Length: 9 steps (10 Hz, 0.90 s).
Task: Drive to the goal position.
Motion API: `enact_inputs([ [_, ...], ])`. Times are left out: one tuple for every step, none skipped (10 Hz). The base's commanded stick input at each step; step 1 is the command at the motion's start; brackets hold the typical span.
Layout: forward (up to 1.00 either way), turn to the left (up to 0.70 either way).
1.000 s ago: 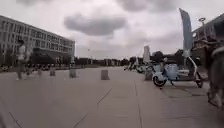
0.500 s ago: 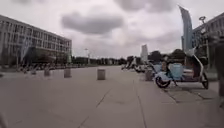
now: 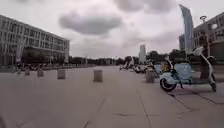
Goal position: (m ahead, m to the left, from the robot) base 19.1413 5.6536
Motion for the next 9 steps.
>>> enact_inputs([
  [0.70,-0.06],
  [0.70,-0.08],
  [0.70,-0.01],
  [0.70,0.05],
  [0.70,0.05],
  [0.70,0.05],
  [0.70,0.05],
  [0.70,0.05],
  [0.70,0.05],
])
